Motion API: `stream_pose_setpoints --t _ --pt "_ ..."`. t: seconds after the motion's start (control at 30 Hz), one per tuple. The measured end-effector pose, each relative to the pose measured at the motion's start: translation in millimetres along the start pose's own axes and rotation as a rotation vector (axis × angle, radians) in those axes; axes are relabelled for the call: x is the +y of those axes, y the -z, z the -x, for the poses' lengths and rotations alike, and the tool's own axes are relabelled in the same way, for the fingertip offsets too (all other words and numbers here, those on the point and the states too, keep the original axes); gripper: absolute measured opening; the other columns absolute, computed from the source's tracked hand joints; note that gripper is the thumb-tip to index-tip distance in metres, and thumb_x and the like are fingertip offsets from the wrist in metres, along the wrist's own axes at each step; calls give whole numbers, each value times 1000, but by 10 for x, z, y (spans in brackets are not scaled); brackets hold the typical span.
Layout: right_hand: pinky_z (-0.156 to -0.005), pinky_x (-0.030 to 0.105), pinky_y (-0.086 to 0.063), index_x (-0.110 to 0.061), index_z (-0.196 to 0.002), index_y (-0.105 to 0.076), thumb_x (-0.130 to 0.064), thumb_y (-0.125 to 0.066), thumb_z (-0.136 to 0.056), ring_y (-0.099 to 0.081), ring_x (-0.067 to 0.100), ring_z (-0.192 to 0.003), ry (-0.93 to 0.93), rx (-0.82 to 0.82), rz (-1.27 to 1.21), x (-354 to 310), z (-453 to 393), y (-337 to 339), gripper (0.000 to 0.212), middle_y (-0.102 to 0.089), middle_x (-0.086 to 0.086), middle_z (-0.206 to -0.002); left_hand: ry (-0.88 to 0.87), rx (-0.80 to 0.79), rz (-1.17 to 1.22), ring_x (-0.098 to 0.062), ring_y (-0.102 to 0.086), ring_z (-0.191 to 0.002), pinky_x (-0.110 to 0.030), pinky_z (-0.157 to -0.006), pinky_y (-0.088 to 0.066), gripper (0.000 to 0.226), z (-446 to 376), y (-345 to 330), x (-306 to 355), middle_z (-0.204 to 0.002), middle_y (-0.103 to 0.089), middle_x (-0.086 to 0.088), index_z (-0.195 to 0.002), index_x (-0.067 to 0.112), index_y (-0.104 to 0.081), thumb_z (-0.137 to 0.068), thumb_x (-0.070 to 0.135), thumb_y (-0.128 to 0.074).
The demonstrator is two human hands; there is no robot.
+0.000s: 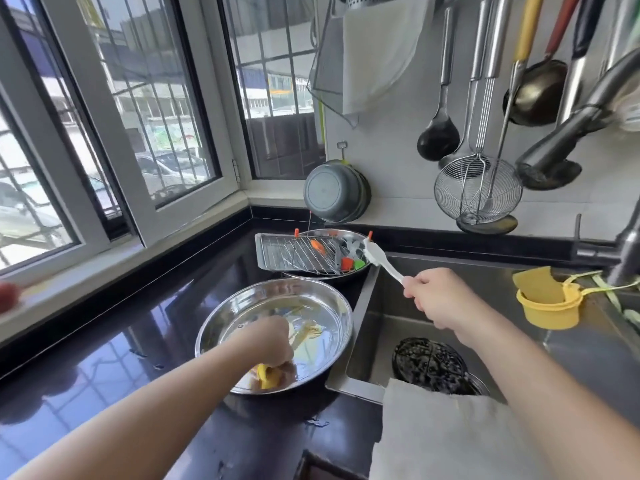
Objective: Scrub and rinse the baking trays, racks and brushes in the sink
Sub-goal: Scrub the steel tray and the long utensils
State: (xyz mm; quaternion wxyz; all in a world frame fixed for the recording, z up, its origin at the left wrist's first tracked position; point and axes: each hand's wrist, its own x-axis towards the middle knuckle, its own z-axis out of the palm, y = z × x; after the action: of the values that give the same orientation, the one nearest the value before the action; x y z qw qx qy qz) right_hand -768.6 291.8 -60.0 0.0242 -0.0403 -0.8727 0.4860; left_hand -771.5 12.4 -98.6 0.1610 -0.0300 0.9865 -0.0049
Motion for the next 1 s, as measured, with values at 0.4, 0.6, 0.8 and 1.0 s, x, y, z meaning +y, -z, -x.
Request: stream_pose_setpoints --t 0.4,0.6,0.8,1.0 --pt "-51 30 -29 -10 -80 -68 -29 -52 -102 -38 16 -51 -54 -5 19 166 -75 160 33 -49 0 -59 -9 132 1408 -23 -69 -93 -39 -90 -61 36 -879 1010 513 -102 -62 -13 -136 -6 -51 -101 -1 -59" --pt "-54 30 -31 -10 -84 -69 -28 -51 -103 -41 17 -56 -42 -22 39 143 2 139 32 -52 1 -64 -75 337 657 -20 -58 -79 -32 -62 -52 36 -584 566 469 -112 -66 -15 -132 1 -59 -97 5 -51" --pt "-54 32 -33 -10 -84 -69 -28 -52 -103 -45 20 -59 -31 -58 59 54 185 32 31 -55 5 -68 222 358 83 -32 -60 -110 -39 -88 -51 26 276 184 -662 -120 -61 -10 -111 12 -63 -96 23 -46" --pt "-48 28 -31 -9 -83 -69 -28 -52 -103 -41 21 -58 -18 -69 35 -96 382 2 31 -52 6 -67 454 131 566 -25 -66 -62 -26 -52 -50 18 634 -42 -1098 -69 -60 -9 -80 4 -58 -96 5 -50"
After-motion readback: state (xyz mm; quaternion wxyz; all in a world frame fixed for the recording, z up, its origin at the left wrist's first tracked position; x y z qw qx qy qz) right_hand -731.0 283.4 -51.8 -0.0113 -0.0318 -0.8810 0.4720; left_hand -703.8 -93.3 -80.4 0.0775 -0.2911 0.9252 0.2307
